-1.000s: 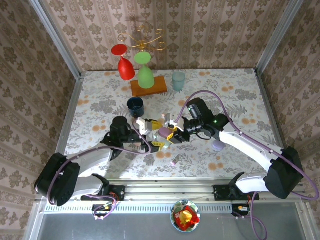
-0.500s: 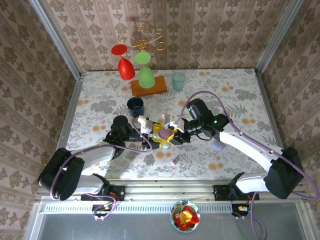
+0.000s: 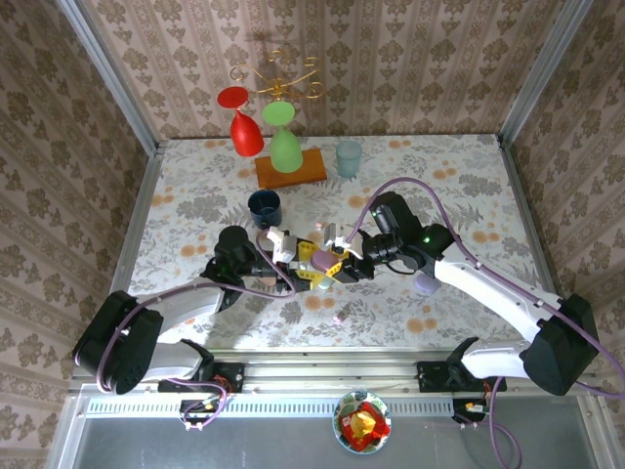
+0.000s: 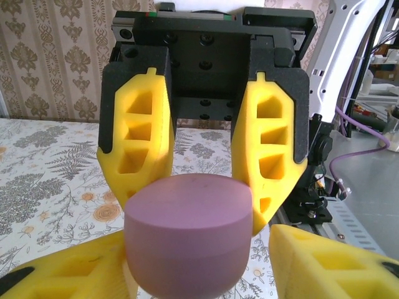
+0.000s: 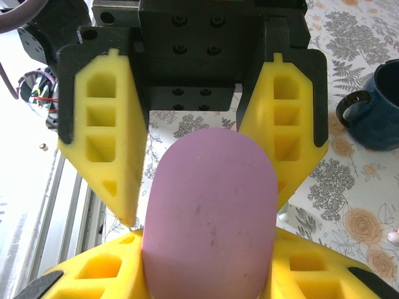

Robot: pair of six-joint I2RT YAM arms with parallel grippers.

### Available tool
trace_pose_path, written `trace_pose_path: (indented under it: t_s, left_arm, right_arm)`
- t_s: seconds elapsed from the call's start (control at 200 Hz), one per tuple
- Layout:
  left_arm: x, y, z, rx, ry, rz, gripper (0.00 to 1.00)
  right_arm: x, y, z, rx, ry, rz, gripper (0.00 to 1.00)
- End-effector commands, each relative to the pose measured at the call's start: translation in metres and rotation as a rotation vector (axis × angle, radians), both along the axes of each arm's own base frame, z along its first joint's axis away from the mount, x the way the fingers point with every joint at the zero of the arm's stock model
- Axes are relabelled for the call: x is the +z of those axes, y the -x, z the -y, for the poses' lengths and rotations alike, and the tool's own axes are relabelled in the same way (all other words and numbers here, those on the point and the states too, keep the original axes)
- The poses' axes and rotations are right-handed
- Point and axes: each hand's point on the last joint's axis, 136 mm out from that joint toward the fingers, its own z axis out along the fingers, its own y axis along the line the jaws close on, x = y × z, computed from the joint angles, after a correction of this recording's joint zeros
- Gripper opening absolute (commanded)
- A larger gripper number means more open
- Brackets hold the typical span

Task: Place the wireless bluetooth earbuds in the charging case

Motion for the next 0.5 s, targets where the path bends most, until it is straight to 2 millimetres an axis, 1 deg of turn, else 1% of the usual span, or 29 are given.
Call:
trace_pose_path:
  t_s: [0.0,0.135,0.275,0.35,0.38,0.445,0.495]
  left_arm:
    - [0.0051,0.0111,-0.0022,-0.052,0.009,0.032,0.52]
    - [0.0057,0.0118,-0.0013,-0.056,0.01,0.03,0.44]
    - [0.009,0.0131,0.0006,-0.067,0.015,0.032,0.41]
    - [0.0088,0.015,0.0015,-0.078,0.015,0.034,0.35]
    - [0.0083,0.0156,0.0014,-0.081,0.015,0.037,0.32]
    - [0.0068,0.0159,0.0013,-0.083,0.013,0.038,0.26]
    - [0.005,0.0157,0.0012,-0.081,0.011,0.043,0.26]
  right_arm:
    - [0.0066,0.0013,-0.0002,0.014,-0.025,0.014,0.27]
    - [0.0046,0.0009,-0.0005,0.013,-0.018,0.005,0.27]
    - [0.0046,0.0001,-0.0008,0.009,-0.013,0.011,0.26]
    - [0.0048,-0.0011,-0.0015,0.006,-0.014,0.012,0.27]
    - [0.0042,-0.0013,-0.0013,0.003,-0.013,0.014,0.29]
    - [0.0046,-0.0026,-0.0007,-0.004,-0.013,0.022,0.37]
    - [0.0052,-0.0045,0.0004,-0.017,-0.016,0.034,0.47]
